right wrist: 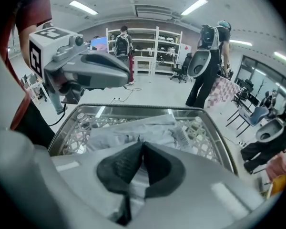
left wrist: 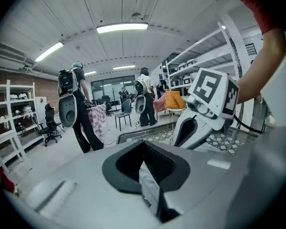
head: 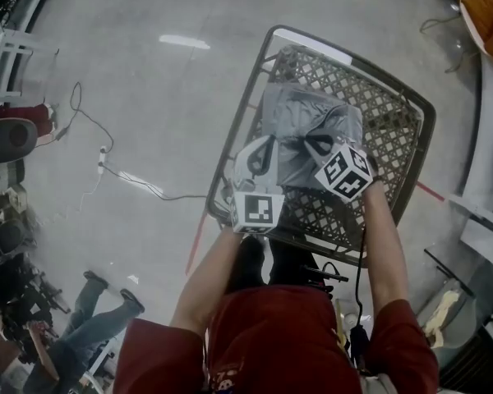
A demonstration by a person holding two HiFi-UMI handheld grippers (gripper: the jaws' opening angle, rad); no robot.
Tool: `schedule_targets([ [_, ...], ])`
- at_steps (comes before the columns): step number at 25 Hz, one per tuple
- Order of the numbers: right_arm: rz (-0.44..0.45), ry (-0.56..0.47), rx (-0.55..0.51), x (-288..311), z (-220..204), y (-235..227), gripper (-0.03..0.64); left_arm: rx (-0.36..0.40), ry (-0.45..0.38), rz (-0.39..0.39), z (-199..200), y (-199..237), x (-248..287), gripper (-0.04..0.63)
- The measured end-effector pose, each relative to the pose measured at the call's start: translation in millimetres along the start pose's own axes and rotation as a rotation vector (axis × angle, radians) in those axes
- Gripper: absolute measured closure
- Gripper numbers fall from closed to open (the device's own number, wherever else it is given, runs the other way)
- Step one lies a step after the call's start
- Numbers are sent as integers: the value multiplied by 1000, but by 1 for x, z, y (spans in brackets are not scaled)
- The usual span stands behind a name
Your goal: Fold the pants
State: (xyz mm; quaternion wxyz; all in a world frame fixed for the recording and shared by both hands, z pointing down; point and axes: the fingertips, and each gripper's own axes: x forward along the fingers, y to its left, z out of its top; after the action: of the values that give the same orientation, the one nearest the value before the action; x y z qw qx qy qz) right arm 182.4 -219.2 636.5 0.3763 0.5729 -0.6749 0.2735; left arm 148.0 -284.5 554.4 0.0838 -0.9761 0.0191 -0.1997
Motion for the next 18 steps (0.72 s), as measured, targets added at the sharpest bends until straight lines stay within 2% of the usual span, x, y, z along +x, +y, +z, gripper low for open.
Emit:
schedule_targets([
  [8, 36, 32, -32, 27, 36, -57, 606, 21, -95, 38, 36, 16, -20, 591],
  [14, 61, 97, -34, 64, 27, -77, 606, -4, -106, 43, 42, 10, -36, 591],
  [18, 27, 135, -52, 73, 25, -87, 600, -32, -84, 35, 37, 0, -50, 591],
])
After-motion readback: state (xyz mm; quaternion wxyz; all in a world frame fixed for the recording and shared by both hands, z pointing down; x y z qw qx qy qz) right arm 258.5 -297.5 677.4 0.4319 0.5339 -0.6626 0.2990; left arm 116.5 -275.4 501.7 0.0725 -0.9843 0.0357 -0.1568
